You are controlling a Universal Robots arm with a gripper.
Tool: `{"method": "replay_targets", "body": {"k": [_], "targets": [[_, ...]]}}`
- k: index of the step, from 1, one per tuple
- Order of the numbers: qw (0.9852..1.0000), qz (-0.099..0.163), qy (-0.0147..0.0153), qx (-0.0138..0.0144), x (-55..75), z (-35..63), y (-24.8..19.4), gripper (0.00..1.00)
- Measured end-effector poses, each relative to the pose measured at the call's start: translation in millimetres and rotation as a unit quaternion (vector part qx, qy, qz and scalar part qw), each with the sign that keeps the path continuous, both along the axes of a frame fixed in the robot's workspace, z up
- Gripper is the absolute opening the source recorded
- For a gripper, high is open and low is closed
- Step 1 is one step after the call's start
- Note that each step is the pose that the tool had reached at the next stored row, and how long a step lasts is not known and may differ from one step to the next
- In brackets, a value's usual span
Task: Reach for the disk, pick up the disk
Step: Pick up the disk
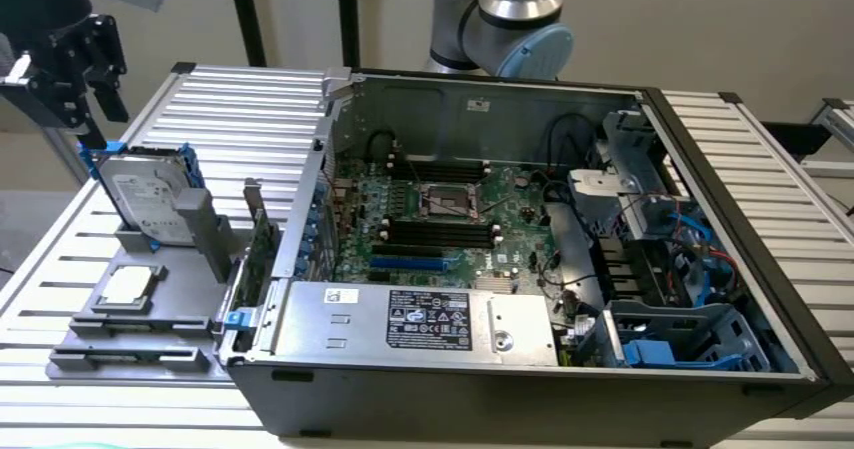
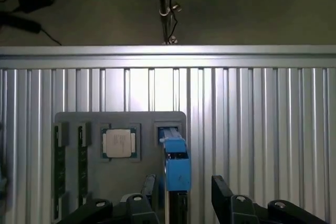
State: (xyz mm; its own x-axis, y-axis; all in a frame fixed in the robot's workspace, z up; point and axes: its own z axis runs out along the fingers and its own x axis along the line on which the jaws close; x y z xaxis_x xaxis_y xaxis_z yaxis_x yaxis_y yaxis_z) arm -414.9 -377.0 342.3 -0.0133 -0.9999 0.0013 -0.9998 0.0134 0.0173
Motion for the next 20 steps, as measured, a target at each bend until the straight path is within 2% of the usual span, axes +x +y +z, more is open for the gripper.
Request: {"method": "replay_targets", "body": {"k": [11, 20], "targets": [[1.0000, 0.005, -0.0001, 0.0000, -0.8, -20.0, -1.5, 0.54], [1.0000, 0.005, 0.0000, 0.0000, -6.6, -36.3, -1.5, 0.54]]}}
